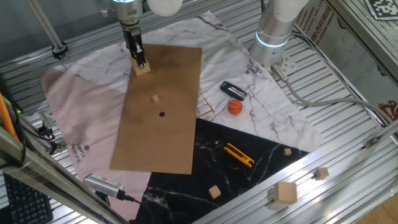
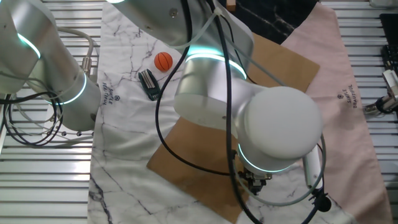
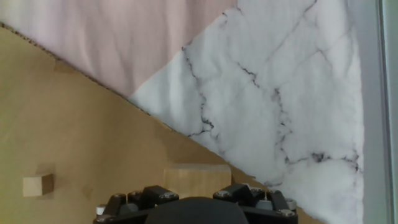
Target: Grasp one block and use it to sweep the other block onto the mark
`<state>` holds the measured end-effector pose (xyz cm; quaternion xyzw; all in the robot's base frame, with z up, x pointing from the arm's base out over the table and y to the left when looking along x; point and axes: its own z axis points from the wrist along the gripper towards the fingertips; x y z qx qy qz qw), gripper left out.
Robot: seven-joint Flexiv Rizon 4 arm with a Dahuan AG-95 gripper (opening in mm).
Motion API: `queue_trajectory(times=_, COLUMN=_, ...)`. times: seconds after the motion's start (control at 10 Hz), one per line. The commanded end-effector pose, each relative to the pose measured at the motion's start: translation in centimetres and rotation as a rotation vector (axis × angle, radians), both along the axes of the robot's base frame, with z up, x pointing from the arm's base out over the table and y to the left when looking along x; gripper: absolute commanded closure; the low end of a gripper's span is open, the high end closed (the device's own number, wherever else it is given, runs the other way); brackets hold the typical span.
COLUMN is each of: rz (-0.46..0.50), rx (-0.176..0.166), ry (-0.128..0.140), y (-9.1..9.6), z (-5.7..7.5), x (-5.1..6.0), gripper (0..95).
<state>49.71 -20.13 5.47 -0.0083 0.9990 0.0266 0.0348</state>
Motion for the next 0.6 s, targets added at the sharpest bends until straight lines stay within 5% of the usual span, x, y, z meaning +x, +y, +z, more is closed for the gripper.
queue_trajectory(times=0.1, rz=-0.002, rx=0.0, ry=0.011, y=0.0, z=-0.01, x=-0.1, gripper=38.0)
queue_trajectory(times=0.6, rz=-0.004, rx=0.004, ry=0.015, y=0.02, z=-0.32, x=-0.19, gripper=38.0)
